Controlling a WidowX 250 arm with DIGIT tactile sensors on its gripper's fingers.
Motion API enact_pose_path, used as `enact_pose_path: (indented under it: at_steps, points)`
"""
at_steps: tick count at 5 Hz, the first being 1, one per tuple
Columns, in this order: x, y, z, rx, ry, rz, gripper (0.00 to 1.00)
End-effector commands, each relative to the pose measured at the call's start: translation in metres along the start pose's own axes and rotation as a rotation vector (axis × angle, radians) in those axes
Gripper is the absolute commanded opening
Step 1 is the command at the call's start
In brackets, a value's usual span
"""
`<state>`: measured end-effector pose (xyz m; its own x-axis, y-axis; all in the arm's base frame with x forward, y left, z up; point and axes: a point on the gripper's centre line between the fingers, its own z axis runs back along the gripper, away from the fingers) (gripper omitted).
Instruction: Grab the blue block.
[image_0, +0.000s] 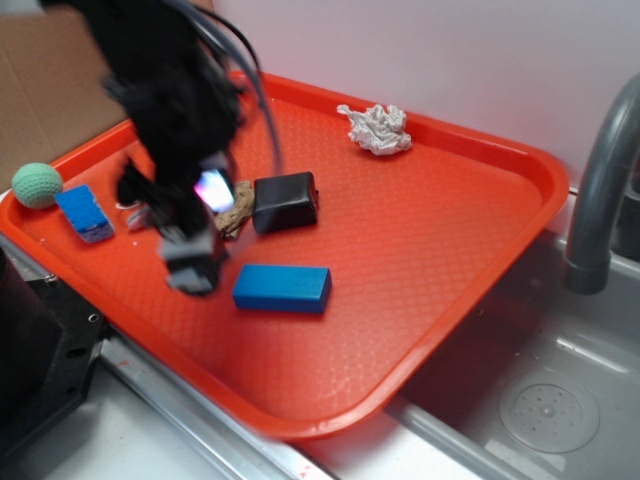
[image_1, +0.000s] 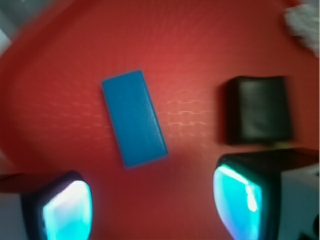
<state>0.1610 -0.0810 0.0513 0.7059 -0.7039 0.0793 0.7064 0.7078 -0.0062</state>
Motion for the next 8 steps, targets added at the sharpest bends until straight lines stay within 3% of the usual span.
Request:
enact_pose_path:
  at_steps: [1, 2, 3, 4, 6, 8]
  points:
    - [0.024, -0.021, -0.039, -0.011, 0.031, -0.152, 1.0]
    - [0.017, -0.023, -0.041, 0.007, 0.044, -0.138, 0.0]
    - [0.016, -0.015, -0.019, 0.03, 0.012, -0.114, 0.0]
    - [-0.004, 0.009, 0.032, 0.027, -0.051, 0.036, 0.0]
    - [-0.031, 0.031, 0.136, 0.112, 0.019, 0.486, 0.0]
    - [-0.017, 0.034, 0.181, 0.2, -0.022, 0.982, 0.0]
